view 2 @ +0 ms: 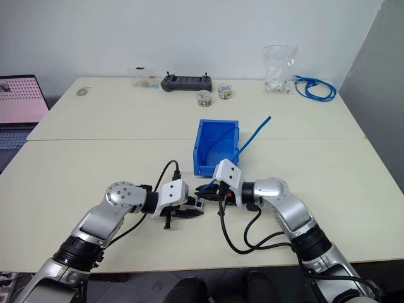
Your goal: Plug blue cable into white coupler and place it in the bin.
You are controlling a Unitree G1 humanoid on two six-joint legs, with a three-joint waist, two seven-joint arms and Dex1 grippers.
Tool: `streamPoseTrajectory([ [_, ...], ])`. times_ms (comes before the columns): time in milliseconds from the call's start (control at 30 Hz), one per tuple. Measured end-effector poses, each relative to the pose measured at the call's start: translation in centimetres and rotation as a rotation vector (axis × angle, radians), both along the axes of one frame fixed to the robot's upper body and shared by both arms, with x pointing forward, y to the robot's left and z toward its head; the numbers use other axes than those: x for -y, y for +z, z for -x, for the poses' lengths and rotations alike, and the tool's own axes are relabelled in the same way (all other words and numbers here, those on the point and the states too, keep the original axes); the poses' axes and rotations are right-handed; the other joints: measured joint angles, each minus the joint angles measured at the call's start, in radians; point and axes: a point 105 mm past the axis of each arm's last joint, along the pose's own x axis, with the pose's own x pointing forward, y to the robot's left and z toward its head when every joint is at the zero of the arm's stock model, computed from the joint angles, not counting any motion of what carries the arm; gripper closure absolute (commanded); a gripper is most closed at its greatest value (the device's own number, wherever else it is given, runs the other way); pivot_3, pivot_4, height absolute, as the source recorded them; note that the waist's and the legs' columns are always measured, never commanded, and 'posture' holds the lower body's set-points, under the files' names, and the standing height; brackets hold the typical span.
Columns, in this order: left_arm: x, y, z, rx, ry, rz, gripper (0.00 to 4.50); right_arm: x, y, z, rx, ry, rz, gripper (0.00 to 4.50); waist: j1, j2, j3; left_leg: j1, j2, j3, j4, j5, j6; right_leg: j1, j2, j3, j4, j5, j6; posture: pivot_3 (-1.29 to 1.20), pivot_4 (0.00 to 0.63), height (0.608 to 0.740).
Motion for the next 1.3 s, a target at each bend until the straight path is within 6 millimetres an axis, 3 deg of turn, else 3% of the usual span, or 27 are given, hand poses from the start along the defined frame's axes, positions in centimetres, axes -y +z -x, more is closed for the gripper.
streamPoseTrajectory([
  [333,-0.2,-0.2,0.1,-0.025,0.021,0.014,3.63,0.6,-0.5,0.3,-0.009,0.0,0.012,4.5,-0.002,0.0,0.0,0.001,0.0,0.0,0.0,0.0,0.0,0.0,0.0,0.0,0.0,0.0,0.0,0.0,0.15,0.74],
  [1300,-0.3,-0.3,0.3,-0.031,0.033,0.007,3.63,-0.8,-0.8,0.9,0.062,0.077,0.093,4.5,-0.005,0.0,-0.001,0.002,0.0,0.0,-0.001,0.0,0.0,0.0,0.0,0.0,0.0,0.0,0.0,0.0,0.15,0.74],
])
